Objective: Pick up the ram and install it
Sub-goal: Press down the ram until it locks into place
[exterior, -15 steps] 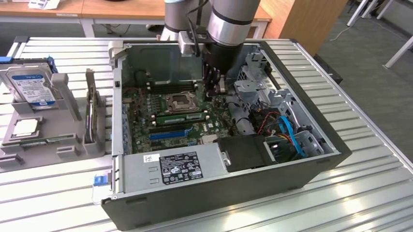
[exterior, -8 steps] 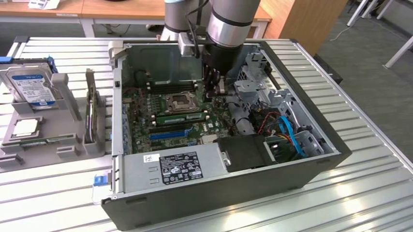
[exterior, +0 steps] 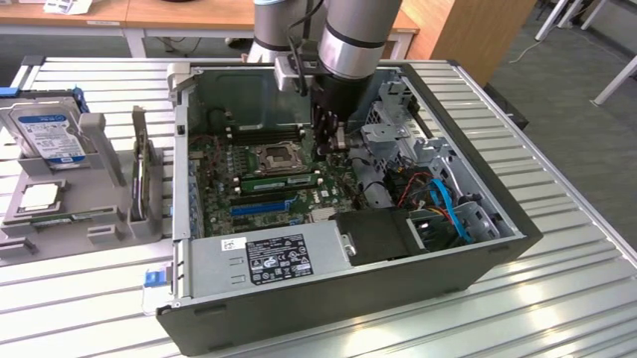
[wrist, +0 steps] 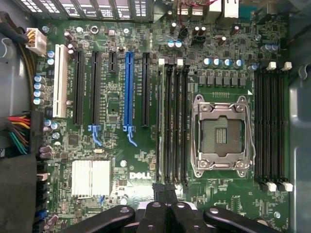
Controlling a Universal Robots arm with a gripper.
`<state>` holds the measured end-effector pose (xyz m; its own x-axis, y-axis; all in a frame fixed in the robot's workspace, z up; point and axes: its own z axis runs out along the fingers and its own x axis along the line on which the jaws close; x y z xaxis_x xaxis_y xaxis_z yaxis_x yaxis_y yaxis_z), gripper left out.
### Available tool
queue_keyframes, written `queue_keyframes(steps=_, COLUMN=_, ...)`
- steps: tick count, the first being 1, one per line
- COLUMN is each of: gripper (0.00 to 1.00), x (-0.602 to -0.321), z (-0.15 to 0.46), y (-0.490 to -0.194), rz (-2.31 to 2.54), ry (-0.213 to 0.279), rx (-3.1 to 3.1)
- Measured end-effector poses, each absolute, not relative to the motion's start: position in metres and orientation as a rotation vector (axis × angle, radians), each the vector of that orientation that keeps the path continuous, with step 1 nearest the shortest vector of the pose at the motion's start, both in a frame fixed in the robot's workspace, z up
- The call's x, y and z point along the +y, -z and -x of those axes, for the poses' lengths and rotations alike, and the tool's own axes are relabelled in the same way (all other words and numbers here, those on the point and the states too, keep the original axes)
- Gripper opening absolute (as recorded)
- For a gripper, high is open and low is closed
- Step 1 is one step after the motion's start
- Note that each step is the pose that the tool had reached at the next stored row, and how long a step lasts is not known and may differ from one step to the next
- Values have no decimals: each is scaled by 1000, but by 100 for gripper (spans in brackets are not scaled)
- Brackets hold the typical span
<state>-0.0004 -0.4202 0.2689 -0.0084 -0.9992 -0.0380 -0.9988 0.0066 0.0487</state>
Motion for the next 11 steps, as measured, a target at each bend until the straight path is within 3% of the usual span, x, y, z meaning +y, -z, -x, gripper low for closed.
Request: queue_keyframes(steps=11, gripper=10, x=-420, z=0, y=-257, rz=-2207, ry=96, rx=-2224)
